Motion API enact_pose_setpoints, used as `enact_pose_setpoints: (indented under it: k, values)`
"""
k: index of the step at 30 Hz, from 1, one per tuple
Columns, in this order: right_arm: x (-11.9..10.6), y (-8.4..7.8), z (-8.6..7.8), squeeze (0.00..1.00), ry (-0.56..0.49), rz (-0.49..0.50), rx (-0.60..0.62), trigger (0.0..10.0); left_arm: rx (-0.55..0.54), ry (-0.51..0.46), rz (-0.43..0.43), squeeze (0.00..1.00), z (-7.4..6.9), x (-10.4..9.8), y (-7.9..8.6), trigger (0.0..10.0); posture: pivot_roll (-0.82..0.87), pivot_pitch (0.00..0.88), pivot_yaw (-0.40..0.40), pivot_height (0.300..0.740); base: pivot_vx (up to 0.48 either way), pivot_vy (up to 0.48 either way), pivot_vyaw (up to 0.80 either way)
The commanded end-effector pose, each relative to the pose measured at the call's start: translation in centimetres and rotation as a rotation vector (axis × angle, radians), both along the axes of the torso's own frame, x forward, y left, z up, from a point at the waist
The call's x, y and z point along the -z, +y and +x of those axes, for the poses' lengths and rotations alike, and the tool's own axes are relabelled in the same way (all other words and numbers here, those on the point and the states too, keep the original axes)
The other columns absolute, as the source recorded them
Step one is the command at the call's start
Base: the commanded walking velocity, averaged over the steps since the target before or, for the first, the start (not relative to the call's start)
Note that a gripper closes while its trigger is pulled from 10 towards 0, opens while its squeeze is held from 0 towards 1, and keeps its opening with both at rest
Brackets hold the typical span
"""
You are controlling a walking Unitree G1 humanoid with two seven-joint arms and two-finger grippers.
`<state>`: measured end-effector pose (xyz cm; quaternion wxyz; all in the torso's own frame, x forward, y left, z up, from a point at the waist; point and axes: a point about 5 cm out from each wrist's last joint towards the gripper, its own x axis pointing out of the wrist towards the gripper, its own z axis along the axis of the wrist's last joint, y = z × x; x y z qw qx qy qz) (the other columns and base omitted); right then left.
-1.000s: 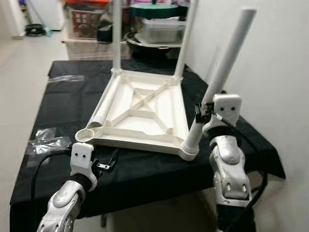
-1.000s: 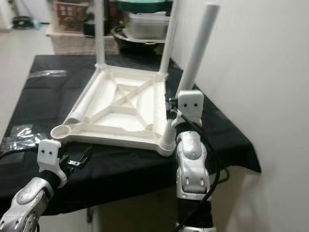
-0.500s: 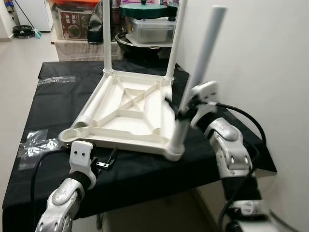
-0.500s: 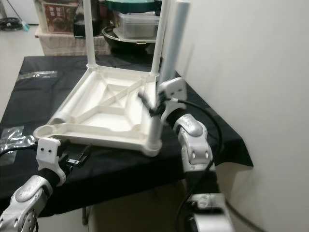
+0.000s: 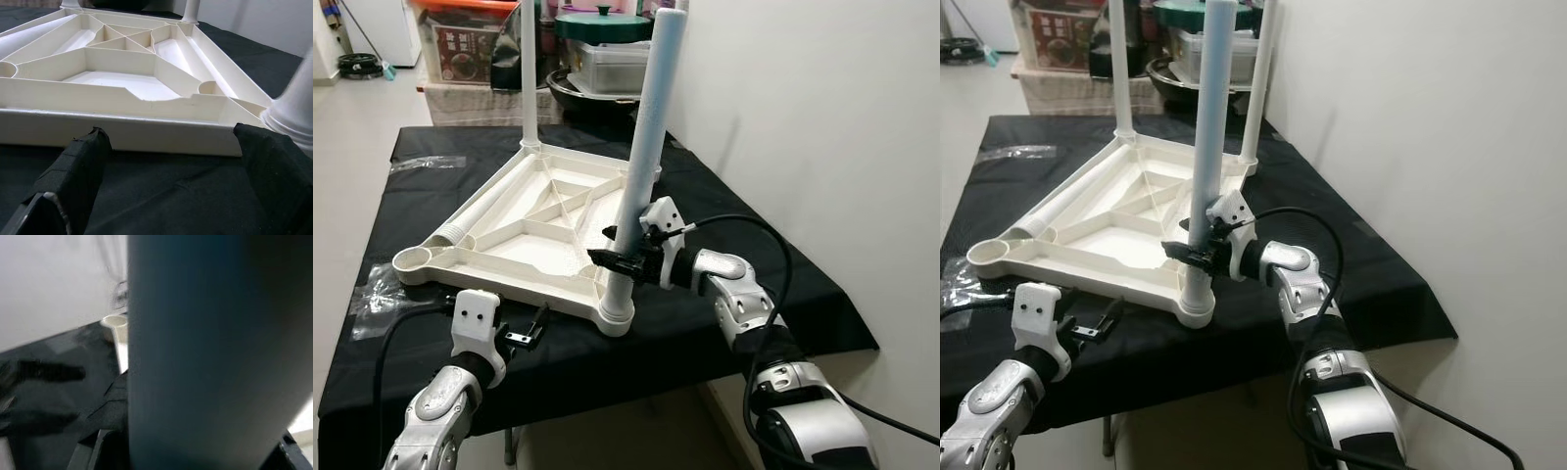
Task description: Building children table
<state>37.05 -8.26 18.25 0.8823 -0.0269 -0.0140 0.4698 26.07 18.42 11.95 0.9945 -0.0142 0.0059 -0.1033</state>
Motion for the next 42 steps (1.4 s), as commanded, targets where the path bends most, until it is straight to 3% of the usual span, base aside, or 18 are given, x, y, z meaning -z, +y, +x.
enact_pose_setpoints:
  k: [1,3,5,6,8,10,12,15,16,22,23,28,29,30,32,34,37,42]
  values:
    - [-1.3,-0.5,0.4,0.00,-0.099,0.012,0.095,0.0,0.002,0.001,0.008,0.00,-0.2,0.1,0.0,10.0,0.08,0.000,-0.139,0.740,0.000,0.000,0.00]
    - [-1.0,-1.1,0.3,0.00,-0.115,0.086,0.304,0.0,0.007,0.006,0.006,0.00,-0.2,0.2,-0.1,10.0,0.07,0.000,-0.134,0.740,0.000,0.000,0.00]
    - [-0.2,-1.8,-1.6,0.00,-0.215,0.023,0.504,0.0,0.017,0.007,0.003,0.00,-0.1,0.2,-0.3,10.0,0.05,0.000,-0.125,0.740,0.000,0.000,0.00]
    - [-0.2,-1.8,-1.6,0.00,-0.215,0.023,0.504,0.0,0.017,0.007,0.003,0.00,-0.1,0.2,-0.3,10.0,0.05,0.000,-0.125,0.740,0.000,0.000,0.00]
    - [0.0,-2.5,-4.2,0.00,-0.254,0.033,0.652,0.0,0.021,0.005,0.003,0.00,0.0,0.1,-0.4,10.0,0.04,0.000,-0.127,0.740,0.000,0.000,0.00]
    - [0.0,-2.5,-4.2,0.00,-0.254,0.033,0.652,0.0,0.021,0.005,0.003,0.00,0.0,0.1,-0.4,10.0,0.04,0.000,-0.127,0.740,0.000,0.000,0.00]
    - [-0.4,-4.4,-7.0,0.00,-0.309,0.006,0.863,0.0,0.017,0.009,0.000,0.00,-0.1,0.3,-0.3,10.0,0.02,0.000,-0.112,0.740,0.000,0.000,0.00]
    - [-0.6,-5.1,-7.7,0.00,-0.323,-0.001,0.929,0.0,0.015,0.011,-0.001,0.00,-0.1,0.4,-0.2,10.0,0.02,0.000,-0.112,0.740,0.000,0.000,0.00]
    - [-1.6,-6.2,-6.9,0.00,-0.331,-0.008,0.999,10.0,0.018,0.018,-0.005,0.00,0.0,0.5,-0.4,10.0,0.01,0.000,-0.103,0.740,0.000,0.000,0.00]
    - [-2.4,-6.7,-5.2,0.00,-0.300,-0.001,1.041,10.0,0.020,0.008,-0.008,0.00,0.4,0.2,-0.6,10.0,0.02,0.000,-0.107,0.740,0.000,0.000,0.00]
    - [-2.6,-6.4,-4.8,1.00,-0.278,0.045,1.021,10.0,0.018,0.005,-0.006,0.00,0.5,0.1,-0.5,10.0,0.02,0.000,-0.110,0.740,0.000,0.000,0.00]
    - [-3.7,-5.1,-3.9,1.00,-0.230,0.126,0.886,10.0,0.013,0.003,-0.002,0.00,0.3,0.1,-0.2,10.0,0.04,0.000,-0.114,0.740,0.000,0.000,0.00]
    - [-4.6,-3.6,-3.6,0.00,-0.206,0.127,0.679,10.0,0.012,0.006,-0.001,0.00,0.1,0.2,-0.1,10.0,0.04,0.000,-0.114,0.740,0.000,0.000,0.00]
    - [-4.6,-3.6,-3.6,0.00,-0.206,0.127,0.679,10.0,0.012,0.006,-0.001,0.00,0.1,0.2,-0.1,10.0,0.04,0.000,-0.114,0.740,0.000,0.000,0.00]
    - [-4.8,-2.3,-3.7,0.00,-0.179,0.088,0.407,10.0,0.013,0.009,0.000,0.00,0.1,0.3,-0.1,10.0,0.04,0.000,-0.113,0.740,0.000,0.000,0.00]
    - [-4.8,-2.3,-3.7,0.00,-0.179,0.088,0.407,10.0,0.013,0.009,0.000,0.00,0.1,0.3,-0.1,10.0,0.04,0.000,-0.113,0.740,0.000,0.000,0.00]
    - [-2.9,-1.7,-4.1,0.00,-0.170,-0.078,0.002,10.0,0.018,0.007,0.002,0.00,0.4,0.2,-0.3,10.0,0.05,0.000,-0.117,0.740,0.000,0.000,0.00]
    - [-0.4,-0.9,-3.6,0.00,-0.048,-0.134,-0.229,10.0,0.019,-0.006,0.005,0.00,0.7,-0.1,-0.4,10.0,0.07,0.000,-0.127,0.740,0.000,0.000,0.00]
